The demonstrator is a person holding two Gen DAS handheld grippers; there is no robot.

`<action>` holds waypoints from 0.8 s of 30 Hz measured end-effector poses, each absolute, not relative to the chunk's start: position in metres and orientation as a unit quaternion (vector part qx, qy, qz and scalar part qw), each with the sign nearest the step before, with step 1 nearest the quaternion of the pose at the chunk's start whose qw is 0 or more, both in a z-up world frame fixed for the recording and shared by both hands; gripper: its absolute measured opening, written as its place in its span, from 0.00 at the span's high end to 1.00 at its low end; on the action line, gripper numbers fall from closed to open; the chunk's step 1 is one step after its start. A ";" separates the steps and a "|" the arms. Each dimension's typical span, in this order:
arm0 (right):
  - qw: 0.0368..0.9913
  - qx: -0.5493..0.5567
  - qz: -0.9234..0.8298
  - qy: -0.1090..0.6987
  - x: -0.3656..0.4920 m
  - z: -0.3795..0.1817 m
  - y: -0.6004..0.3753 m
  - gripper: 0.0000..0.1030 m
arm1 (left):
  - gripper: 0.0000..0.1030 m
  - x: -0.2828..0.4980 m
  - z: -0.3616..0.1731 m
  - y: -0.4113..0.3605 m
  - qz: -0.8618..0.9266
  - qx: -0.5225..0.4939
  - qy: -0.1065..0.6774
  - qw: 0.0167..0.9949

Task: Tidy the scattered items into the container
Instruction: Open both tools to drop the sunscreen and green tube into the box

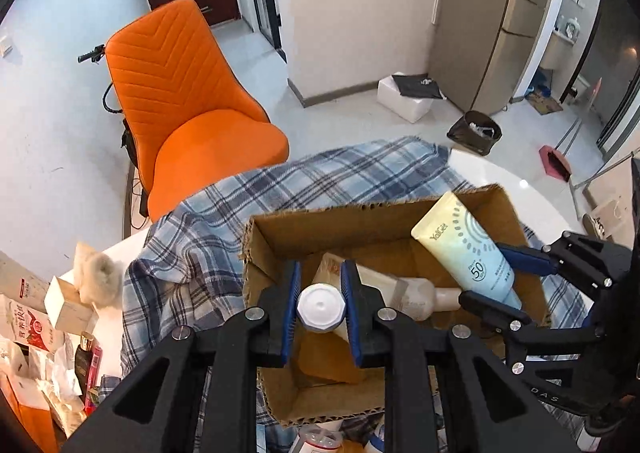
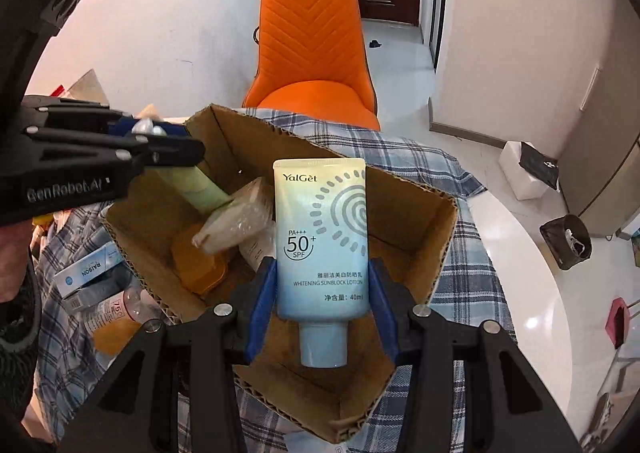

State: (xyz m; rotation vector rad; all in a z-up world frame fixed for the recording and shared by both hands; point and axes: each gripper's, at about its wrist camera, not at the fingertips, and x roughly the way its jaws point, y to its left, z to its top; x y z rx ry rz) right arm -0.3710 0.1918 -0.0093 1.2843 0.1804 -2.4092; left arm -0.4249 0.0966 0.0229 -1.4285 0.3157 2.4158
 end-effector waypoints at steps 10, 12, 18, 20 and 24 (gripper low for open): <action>0.211 0.472 -0.854 0.059 -0.363 -0.011 0.188 0.57 | 0.68 -0.416 0.003 0.104 0.826 -0.523 0.096 0.188; 0.204 0.471 -0.856 0.070 -0.362 -0.011 0.186 0.57 | 0.68 -0.413 0.005 0.104 0.826 -0.521 0.096 0.193; 0.200 0.476 -0.854 0.070 -0.365 -0.011 0.183 0.57 | 0.64 -0.407 0.011 0.106 0.829 -0.515 0.099 0.192; 0.197 0.475 -0.854 0.072 -0.365 -0.012 0.183 0.57 | 0.60 -0.406 0.013 0.106 0.831 -0.513 0.100 0.188; 0.195 0.475 -0.855 0.070 -0.366 -0.012 0.182 0.57 | 0.39 -0.401 0.015 0.101 0.841 -0.500 0.106 0.179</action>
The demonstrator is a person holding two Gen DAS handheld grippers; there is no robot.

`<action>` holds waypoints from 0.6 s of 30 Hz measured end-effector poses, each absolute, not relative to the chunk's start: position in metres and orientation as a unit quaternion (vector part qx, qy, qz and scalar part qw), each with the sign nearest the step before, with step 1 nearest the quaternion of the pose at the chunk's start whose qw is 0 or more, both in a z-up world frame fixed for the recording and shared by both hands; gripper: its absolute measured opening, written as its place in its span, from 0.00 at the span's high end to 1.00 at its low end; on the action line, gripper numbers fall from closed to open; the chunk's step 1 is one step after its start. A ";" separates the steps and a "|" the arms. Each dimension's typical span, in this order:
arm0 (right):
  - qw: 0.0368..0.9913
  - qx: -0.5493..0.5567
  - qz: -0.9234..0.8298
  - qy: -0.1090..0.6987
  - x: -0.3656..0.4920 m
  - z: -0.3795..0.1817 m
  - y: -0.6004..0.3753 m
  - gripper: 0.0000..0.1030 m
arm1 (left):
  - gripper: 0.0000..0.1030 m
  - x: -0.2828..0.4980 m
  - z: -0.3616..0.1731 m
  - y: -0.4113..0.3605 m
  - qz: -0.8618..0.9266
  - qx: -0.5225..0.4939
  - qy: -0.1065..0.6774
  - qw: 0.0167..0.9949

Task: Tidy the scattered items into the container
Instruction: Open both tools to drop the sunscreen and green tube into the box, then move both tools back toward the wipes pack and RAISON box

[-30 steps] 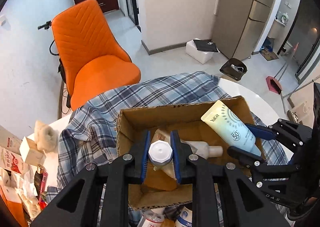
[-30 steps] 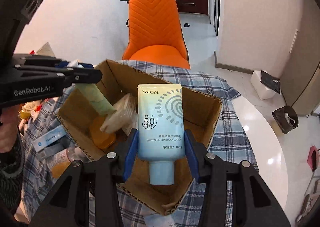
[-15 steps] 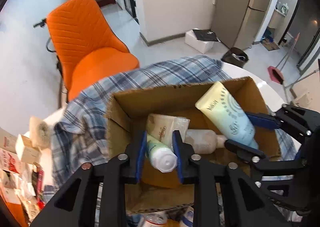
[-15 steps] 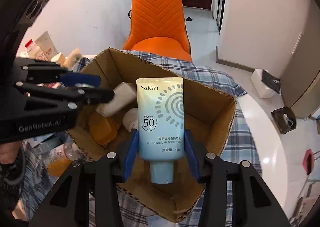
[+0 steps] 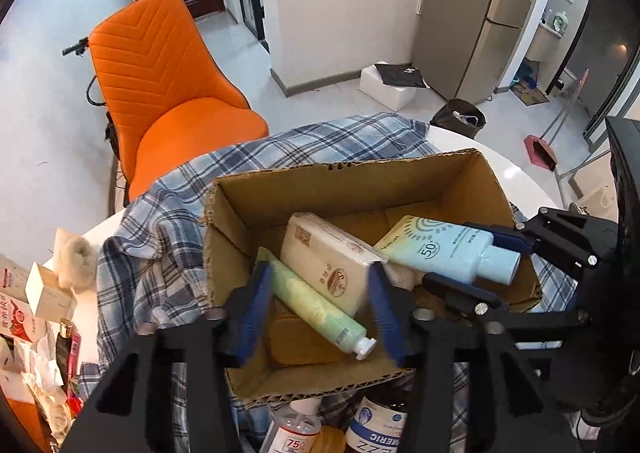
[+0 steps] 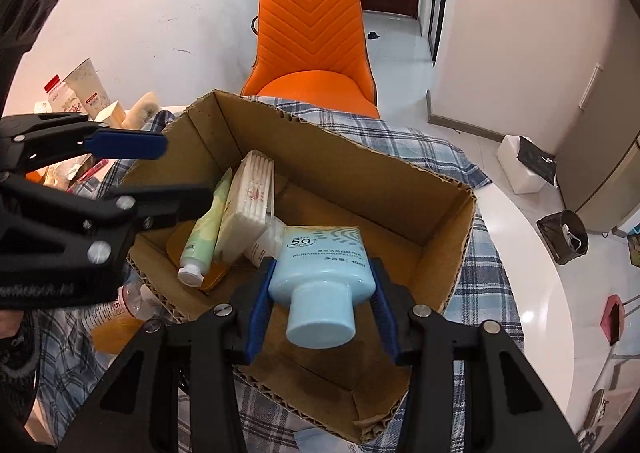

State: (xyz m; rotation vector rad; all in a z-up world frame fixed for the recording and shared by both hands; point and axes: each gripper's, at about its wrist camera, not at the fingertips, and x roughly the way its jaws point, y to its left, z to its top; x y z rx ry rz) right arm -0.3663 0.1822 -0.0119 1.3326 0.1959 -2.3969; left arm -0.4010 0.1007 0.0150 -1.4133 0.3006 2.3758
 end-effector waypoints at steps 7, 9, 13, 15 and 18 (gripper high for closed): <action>0.186 0.466 -0.862 0.073 -0.361 -0.006 0.185 0.53 | 0.31 -0.393 0.015 0.095 0.842 -0.501 0.102 0.169; 0.180 0.460 -0.866 0.072 -0.358 -0.001 0.189 0.43 | 0.28 -0.390 0.015 0.093 0.844 -0.500 0.099 0.168; 0.172 0.427 -0.884 0.083 -0.342 0.016 0.196 0.29 | 0.15 -0.378 0.010 0.084 0.842 -0.496 0.075 0.198; 0.168 0.403 -0.896 0.085 -0.330 0.026 0.201 0.21 | 0.15 -0.373 0.009 0.072 0.843 -0.494 0.045 0.207; 0.167 0.374 -0.909 0.078 -0.312 0.039 0.209 0.12 | 0.15 -0.364 0.014 0.056 0.855 -0.476 0.008 0.208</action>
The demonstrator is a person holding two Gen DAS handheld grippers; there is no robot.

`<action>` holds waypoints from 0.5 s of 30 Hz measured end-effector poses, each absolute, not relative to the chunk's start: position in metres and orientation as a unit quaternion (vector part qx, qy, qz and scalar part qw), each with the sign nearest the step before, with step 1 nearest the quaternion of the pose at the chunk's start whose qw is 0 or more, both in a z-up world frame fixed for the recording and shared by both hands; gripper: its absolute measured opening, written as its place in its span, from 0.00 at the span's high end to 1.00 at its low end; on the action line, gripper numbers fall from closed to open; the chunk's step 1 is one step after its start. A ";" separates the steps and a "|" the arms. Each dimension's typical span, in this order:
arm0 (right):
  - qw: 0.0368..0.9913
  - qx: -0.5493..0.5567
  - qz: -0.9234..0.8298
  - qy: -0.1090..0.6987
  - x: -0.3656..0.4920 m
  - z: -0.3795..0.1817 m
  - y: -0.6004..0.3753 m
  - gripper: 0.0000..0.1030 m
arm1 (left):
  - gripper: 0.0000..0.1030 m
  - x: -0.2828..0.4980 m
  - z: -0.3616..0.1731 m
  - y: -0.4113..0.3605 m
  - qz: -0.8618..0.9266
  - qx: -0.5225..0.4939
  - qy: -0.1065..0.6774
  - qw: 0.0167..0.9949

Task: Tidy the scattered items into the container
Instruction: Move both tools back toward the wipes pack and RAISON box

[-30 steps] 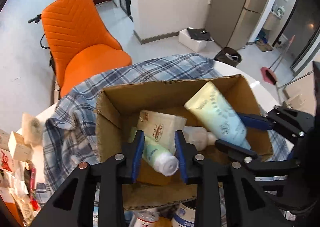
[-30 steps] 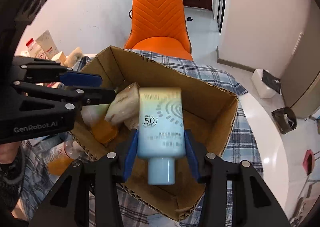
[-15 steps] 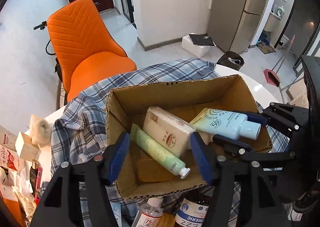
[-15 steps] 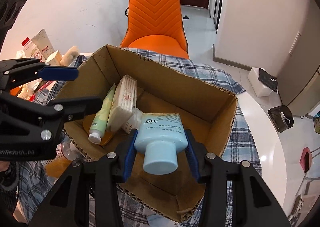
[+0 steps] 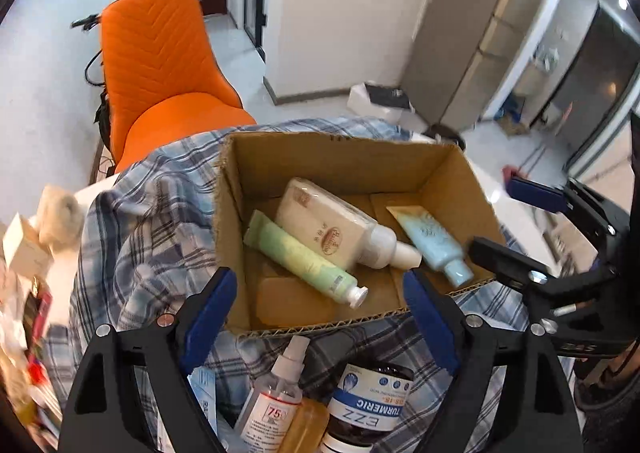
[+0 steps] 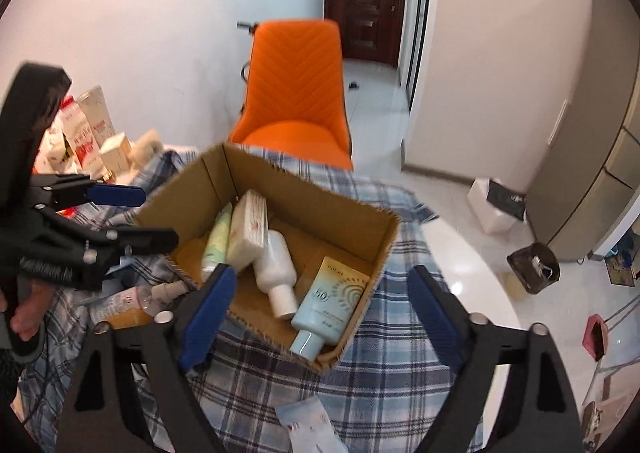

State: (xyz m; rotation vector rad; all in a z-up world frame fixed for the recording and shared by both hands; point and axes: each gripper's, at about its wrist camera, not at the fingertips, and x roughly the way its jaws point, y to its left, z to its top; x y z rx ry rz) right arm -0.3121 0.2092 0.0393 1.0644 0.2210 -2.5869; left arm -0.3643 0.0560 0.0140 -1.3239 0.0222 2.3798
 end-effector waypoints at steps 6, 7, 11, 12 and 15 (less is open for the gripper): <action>0.154 0.315 -0.935 0.056 -0.273 0.060 0.229 0.07 | 0.15 -0.327 0.035 0.032 0.894 -0.413 0.012 0.176; 0.151 0.303 -0.939 0.054 -0.266 0.061 0.230 0.03 | 0.15 -0.321 0.036 0.031 0.893 -0.416 0.020 0.170; 0.141 0.288 -0.946 0.044 -0.244 0.064 0.235 0.00 | 0.15 -0.303 0.035 0.027 0.884 -0.435 0.025 0.167; 0.141 0.291 -0.945 0.044 -0.239 0.063 0.235 0.00 | 0.15 -0.297 0.034 0.024 0.884 -0.438 0.028 0.159; 0.135 0.287 -0.947 0.056 -0.225 0.056 0.235 0.00 | 0.15 -0.274 0.030 0.014 0.893 -0.427 0.042 0.133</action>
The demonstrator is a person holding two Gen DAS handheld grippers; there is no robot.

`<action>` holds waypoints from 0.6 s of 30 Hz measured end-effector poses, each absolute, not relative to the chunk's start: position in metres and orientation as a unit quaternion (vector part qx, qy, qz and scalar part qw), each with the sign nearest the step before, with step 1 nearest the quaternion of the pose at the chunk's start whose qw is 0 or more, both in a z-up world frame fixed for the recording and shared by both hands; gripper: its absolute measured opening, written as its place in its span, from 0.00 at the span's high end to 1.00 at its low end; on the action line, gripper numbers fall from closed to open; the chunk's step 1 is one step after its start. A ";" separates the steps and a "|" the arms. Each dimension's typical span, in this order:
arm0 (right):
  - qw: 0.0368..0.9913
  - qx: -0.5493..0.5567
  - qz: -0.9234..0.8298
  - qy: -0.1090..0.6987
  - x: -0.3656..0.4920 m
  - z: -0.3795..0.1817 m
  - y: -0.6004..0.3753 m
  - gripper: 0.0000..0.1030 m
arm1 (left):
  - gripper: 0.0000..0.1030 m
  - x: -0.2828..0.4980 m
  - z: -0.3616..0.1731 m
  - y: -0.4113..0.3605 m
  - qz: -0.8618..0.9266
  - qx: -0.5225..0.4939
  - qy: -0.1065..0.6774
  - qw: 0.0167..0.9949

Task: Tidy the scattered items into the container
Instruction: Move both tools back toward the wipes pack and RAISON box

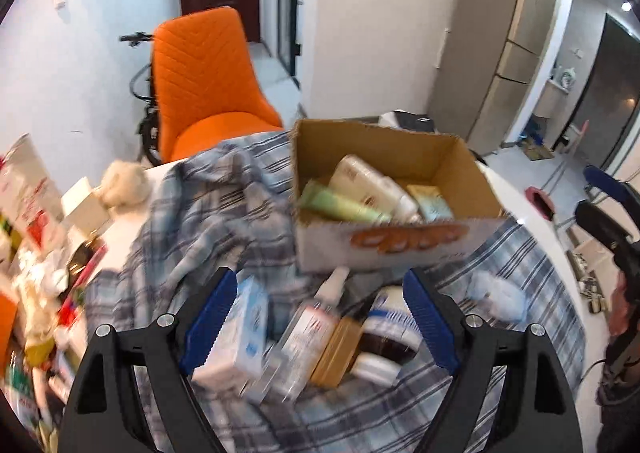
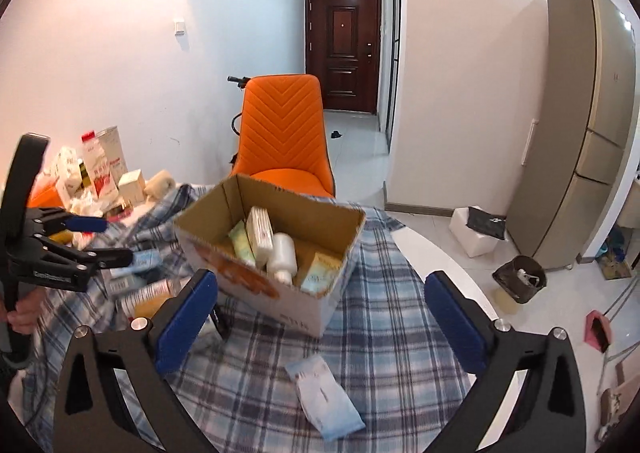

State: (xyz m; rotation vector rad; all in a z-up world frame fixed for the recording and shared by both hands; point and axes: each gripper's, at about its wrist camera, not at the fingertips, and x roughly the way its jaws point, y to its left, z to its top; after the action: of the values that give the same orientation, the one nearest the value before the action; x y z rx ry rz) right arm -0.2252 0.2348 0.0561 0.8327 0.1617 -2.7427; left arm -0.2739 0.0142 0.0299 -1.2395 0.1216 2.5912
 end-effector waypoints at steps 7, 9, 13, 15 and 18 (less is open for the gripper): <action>0.136 0.248 -0.959 0.008 -0.192 0.039 0.253 0.00 | 0.15 -0.231 0.011 -0.014 0.888 -0.443 0.009 0.124; 0.131 0.223 -0.966 -0.017 -0.182 0.037 0.261 0.00 | 0.15 -0.223 0.002 -0.021 0.884 -0.451 0.001 0.123; 0.128 0.247 -0.960 0.001 -0.179 0.037 0.262 0.00 | 0.15 -0.209 -0.009 -0.027 0.884 -0.453 0.020 0.114; 0.118 0.273 -0.953 0.052 -0.180 0.034 0.254 0.00 | 0.15 -0.201 -0.012 -0.030 0.880 -0.454 0.017 0.137; 0.119 0.288 -0.945 0.100 -0.176 0.025 0.245 0.00 | 0.15 -0.192 -0.016 -0.036 0.874 -0.462 0.003 0.151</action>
State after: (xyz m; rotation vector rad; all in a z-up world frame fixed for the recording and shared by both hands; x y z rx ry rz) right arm -0.1763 0.2448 0.0246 0.8418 0.2921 -2.7624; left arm -0.1920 -0.0360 -0.0161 -1.3278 0.0099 2.5082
